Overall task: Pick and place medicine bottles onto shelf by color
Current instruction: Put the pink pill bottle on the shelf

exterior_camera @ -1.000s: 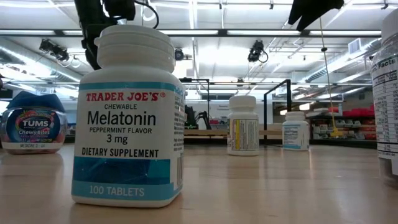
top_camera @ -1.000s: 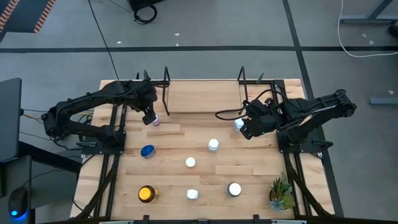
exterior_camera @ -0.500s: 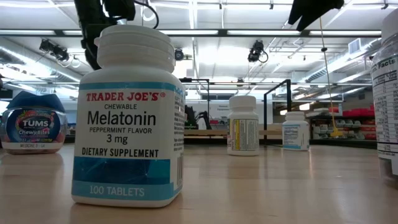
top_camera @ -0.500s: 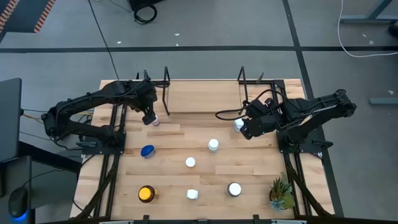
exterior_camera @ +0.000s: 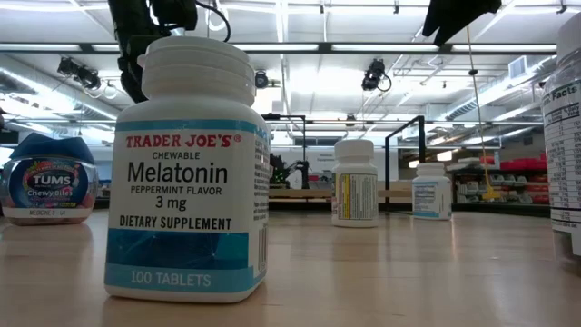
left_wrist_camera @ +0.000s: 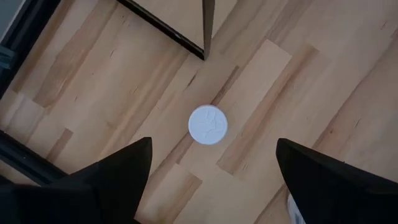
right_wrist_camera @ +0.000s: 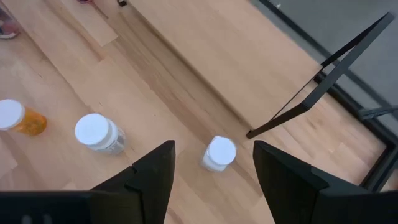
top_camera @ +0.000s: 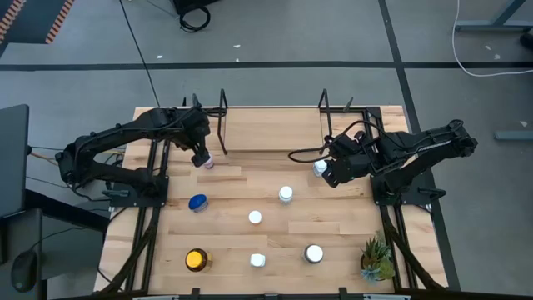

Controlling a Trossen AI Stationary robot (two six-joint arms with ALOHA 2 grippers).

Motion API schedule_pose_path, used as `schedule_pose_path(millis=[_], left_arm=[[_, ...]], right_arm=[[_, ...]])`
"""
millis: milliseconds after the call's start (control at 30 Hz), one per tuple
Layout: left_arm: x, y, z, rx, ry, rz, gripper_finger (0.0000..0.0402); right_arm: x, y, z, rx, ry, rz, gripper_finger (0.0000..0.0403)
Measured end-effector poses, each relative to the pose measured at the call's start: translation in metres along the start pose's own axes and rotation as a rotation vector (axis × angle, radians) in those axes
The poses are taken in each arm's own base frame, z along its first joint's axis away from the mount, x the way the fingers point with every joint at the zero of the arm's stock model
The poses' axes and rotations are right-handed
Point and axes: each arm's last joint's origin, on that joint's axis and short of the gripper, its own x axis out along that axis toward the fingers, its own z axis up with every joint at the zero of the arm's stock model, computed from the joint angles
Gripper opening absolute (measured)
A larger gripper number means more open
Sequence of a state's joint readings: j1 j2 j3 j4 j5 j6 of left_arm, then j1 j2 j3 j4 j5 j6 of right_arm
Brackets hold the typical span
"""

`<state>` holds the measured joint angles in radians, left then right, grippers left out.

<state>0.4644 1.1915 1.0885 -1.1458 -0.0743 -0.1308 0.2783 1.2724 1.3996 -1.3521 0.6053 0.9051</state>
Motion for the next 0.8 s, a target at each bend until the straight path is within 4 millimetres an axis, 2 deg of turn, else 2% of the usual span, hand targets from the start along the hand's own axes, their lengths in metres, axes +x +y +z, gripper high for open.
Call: schedule_pose_path(millis=[567,800], left_arm=[[0.000,0.000,0.000,-0.153,0.004,0.000,0.0350],[-0.001,-0.011,-0.002,-0.212,0.005,-0.017,0.0350]], right_arm=[[0.000,0.000,0.003,-0.006,-0.068,-0.040,0.0224],[0.000,0.000,0.003,0.029,-0.070,-0.037,0.0224]])
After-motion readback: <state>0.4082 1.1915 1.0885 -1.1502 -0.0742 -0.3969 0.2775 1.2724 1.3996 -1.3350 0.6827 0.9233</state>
